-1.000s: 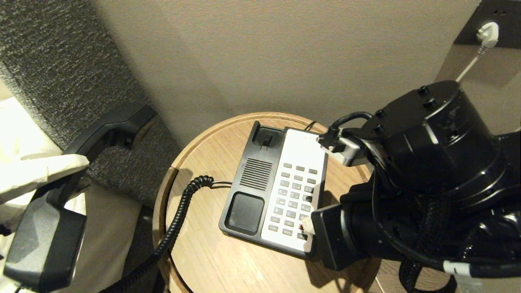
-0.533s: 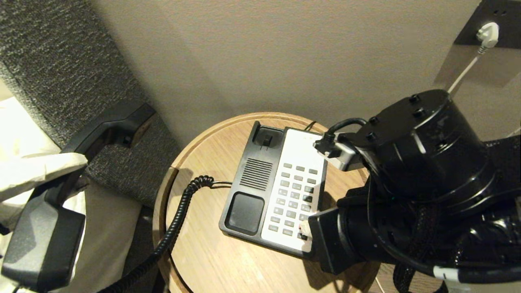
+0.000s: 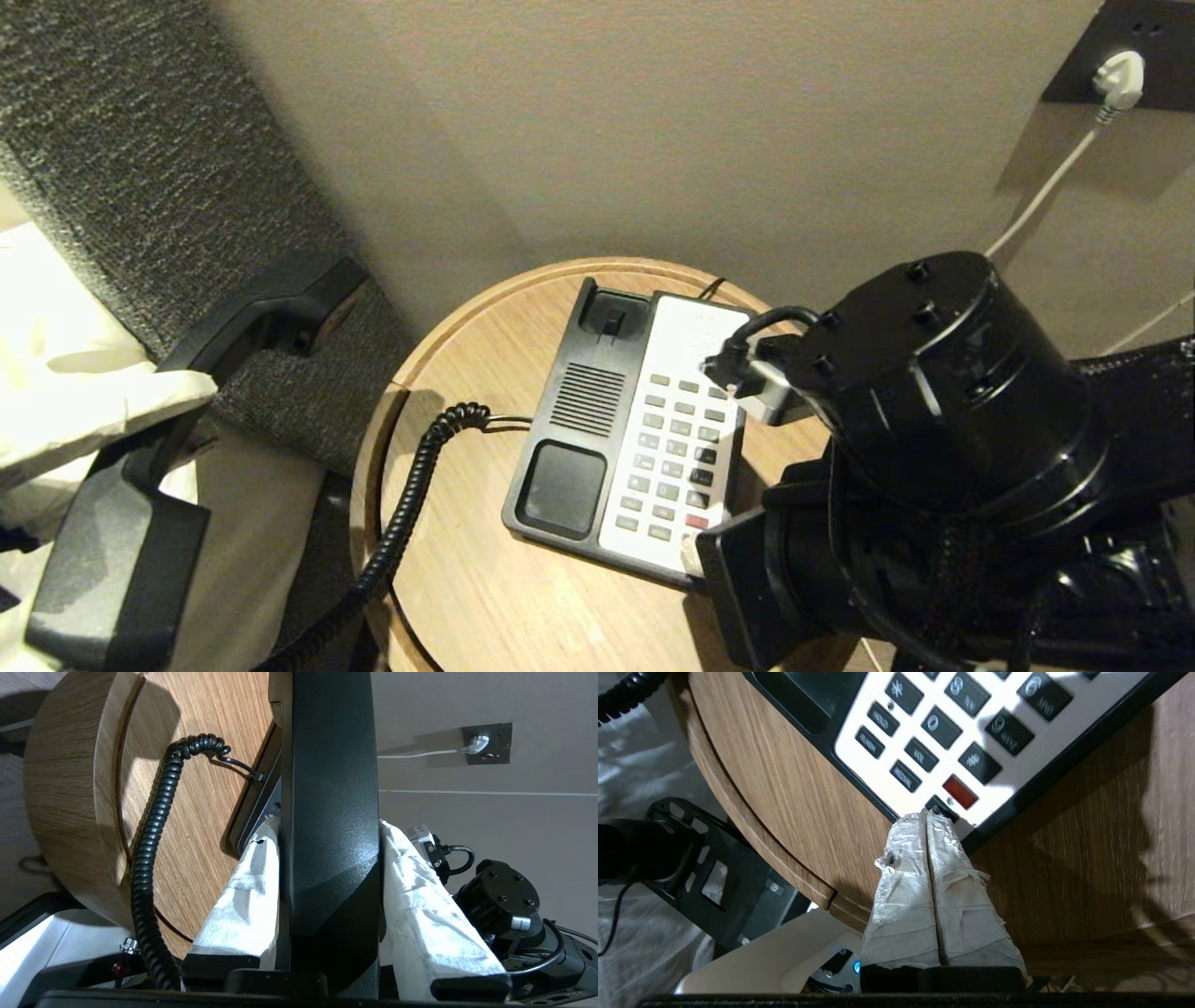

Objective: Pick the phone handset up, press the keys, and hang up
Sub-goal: Dial the number

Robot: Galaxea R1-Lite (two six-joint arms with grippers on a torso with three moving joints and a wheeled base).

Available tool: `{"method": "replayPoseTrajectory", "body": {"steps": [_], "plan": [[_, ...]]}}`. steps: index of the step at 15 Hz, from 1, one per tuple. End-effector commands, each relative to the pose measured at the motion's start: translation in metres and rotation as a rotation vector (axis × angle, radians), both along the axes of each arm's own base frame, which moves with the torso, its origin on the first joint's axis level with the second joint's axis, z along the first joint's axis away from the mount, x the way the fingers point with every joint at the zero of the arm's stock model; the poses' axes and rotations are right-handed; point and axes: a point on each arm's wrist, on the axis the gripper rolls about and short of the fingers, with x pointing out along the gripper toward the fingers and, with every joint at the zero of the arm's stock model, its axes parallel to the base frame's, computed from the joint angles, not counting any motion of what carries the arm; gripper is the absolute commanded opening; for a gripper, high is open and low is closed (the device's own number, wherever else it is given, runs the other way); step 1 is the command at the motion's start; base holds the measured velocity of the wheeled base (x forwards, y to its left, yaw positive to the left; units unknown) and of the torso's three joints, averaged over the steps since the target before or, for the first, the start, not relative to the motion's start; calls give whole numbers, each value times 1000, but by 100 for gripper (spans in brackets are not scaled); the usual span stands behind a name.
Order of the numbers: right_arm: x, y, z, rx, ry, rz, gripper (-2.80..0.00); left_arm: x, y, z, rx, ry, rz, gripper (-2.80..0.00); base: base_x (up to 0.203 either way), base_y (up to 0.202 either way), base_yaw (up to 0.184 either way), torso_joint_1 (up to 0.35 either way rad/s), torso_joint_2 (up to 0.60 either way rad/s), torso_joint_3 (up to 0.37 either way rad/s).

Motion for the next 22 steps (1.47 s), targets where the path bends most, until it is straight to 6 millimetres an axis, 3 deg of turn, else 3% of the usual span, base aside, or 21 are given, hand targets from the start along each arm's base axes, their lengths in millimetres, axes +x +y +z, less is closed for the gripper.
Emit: {"method": "replayPoseTrajectory", "body": {"steps": [1, 11, 18, 22], "plan": [[-1, -2, -5, -16, 8, -4, -280, 0, 0, 0, -4, 5, -1, -280, 0, 0, 0, 0, 0, 0], [1, -2, -15, -50, 23, -5, -280, 0, 0, -1, -3, 6, -1, -280, 0, 0, 0, 0, 0, 0], [2, 0, 4, 14, -5, -12, -280, 0, 0, -1, -5, 6, -1, -280, 0, 0, 0, 0, 0, 0], [2, 0, 1, 0, -2, -12, -280, -1, 0, 0, -6, 3, -2, -280, 0, 0, 0, 0, 0, 0]]}}
